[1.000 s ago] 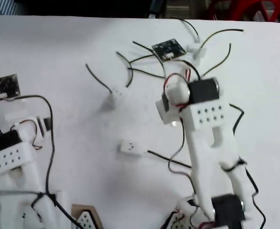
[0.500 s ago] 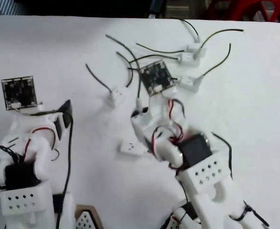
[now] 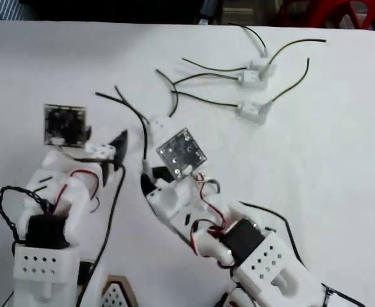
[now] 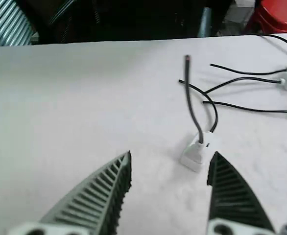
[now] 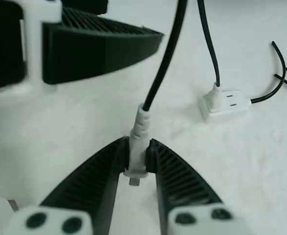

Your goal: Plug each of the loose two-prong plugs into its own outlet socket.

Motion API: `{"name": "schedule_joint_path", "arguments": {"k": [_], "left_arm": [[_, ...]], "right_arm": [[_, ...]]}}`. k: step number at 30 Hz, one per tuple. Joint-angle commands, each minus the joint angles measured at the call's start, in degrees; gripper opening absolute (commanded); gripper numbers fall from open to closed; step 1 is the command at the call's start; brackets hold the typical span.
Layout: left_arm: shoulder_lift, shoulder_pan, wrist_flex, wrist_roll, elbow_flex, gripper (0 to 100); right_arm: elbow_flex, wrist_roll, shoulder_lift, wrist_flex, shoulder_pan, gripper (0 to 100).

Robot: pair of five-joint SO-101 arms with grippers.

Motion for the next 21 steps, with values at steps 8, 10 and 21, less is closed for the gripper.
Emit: {"name": "schedule_joint_path", "arguments": {"k": [8, 10, 21], "left_arm": [[-0.84, 13.49, 2.99, -8.53, -0.79, 26], [-0.84, 14.20, 4.22, -8.97, -1.58, 26], [-0.84, 13.32, 5.89, -8.79, -2.11, 26]], "right_arm": [[1.58, -0.44, -4.18, -1.19, -0.92, 1.7], [1.58, -0.44, -4.18, -1.10, -0.84, 1.7], [1.93, -0.44, -4.26, -1.10, 5.14, 1.7]]}}
